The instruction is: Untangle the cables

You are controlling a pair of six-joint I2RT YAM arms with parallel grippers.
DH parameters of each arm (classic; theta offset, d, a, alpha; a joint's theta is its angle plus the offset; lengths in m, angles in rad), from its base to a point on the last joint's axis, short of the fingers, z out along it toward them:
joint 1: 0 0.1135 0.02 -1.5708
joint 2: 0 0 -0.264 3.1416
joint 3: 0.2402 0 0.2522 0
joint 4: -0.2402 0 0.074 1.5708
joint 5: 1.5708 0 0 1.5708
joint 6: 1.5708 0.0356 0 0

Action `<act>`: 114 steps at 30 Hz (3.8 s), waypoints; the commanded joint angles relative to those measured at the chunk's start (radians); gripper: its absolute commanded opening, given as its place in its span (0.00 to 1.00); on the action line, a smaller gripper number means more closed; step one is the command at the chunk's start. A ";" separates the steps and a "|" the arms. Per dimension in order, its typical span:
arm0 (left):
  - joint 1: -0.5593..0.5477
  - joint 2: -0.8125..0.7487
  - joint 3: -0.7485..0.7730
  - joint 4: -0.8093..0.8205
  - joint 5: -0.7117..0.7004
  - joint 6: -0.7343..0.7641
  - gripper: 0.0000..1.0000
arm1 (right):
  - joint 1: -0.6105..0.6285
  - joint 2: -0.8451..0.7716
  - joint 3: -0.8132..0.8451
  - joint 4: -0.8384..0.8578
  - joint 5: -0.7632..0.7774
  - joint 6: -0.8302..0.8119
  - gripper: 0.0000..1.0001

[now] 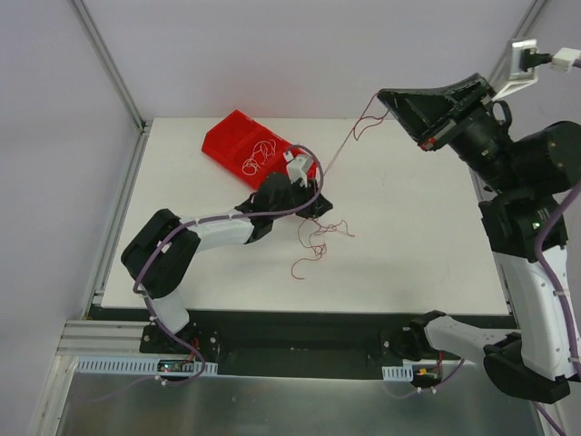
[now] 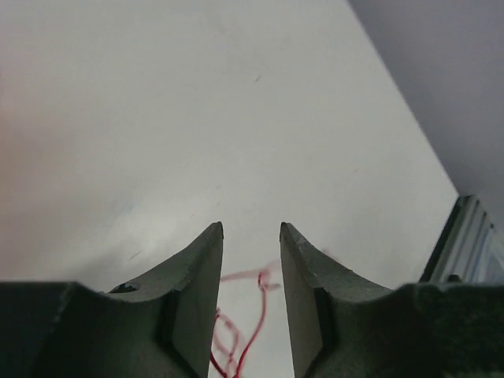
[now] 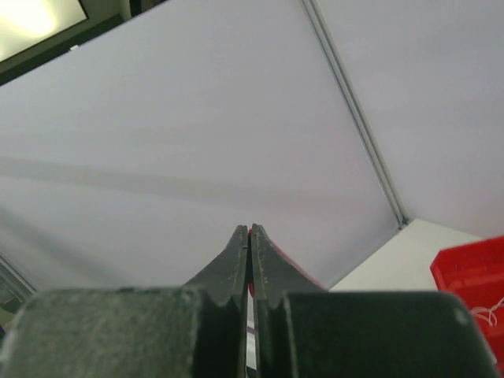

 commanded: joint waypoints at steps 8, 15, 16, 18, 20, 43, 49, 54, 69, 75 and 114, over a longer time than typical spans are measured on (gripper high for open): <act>0.104 -0.063 -0.310 -0.046 -0.122 -0.036 0.31 | 0.005 0.062 0.350 -0.026 0.120 -0.115 0.00; 0.132 -0.119 -0.347 -0.133 -0.156 0.015 0.44 | 0.005 0.059 0.338 -0.022 0.169 -0.150 0.00; 0.138 -0.132 -0.365 -0.107 -0.142 0.017 0.47 | 0.005 0.054 0.338 -0.022 0.166 -0.159 0.00; 0.143 -0.167 -0.419 -0.028 -0.101 0.023 0.58 | 0.005 0.039 0.317 -0.026 0.167 -0.178 0.00; 0.143 -0.210 -0.447 0.021 -0.052 0.046 0.70 | 0.005 0.010 0.259 -0.028 0.173 -0.190 0.00; 0.351 -0.347 -0.465 -0.312 -0.289 -0.028 0.81 | 0.005 -0.064 0.378 -0.088 0.331 -0.394 0.00; 0.384 -0.357 -0.448 -0.353 -0.311 -0.039 0.82 | 0.005 -0.091 0.368 -0.100 0.390 -0.462 0.00; 0.449 -0.370 -0.447 -0.421 -0.358 -0.091 0.81 | 0.004 -0.114 0.381 -0.129 0.451 -0.563 0.00; 0.575 -0.488 -0.367 -0.678 -0.463 -0.197 0.99 | 0.005 -0.180 0.179 -0.155 0.570 -0.615 0.00; 0.566 -0.537 -0.320 -0.688 -0.123 -0.017 0.94 | 0.004 -0.184 -0.002 -0.146 0.551 -0.638 0.00; 0.091 -0.560 -0.361 -0.933 0.421 -0.160 0.84 | 0.043 -0.064 -0.784 -0.383 0.327 -0.702 0.79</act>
